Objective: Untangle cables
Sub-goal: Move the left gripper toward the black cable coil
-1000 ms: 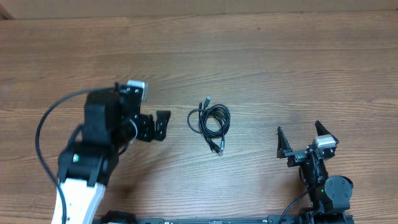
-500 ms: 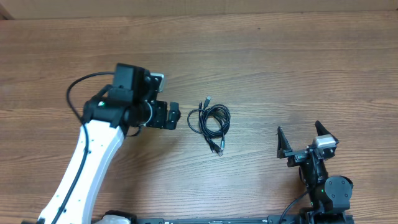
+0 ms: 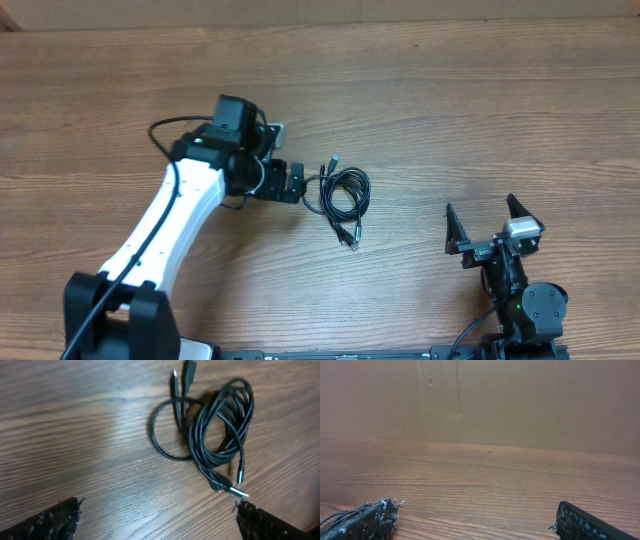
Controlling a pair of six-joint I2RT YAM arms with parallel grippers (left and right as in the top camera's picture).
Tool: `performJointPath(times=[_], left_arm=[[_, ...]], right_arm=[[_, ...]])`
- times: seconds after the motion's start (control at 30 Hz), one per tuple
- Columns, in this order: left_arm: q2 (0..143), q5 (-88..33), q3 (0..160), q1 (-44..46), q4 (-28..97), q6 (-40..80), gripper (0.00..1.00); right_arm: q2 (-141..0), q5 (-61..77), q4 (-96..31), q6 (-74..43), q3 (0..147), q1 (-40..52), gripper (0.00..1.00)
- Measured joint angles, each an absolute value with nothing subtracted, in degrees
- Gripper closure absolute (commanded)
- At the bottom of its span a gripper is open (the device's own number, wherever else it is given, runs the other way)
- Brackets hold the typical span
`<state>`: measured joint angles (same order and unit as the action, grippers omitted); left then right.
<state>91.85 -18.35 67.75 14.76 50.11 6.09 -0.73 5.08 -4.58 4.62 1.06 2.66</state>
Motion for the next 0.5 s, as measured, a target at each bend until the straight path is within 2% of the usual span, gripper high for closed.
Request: performJointPath(times=[0.33,0.5], left_arm=[[98.21,-14.46,67.85,24.01,41.67,11.49,0.01],[100.18,-10.98,67.88,27.09,39.13,15.77,0.29]], right_arm=[[-0.73,5.1,-4.6,4.67,1.06,2.66,0.0],[-0.73,5.08,-4.62,4.64,1.06,2.66,0.0]])
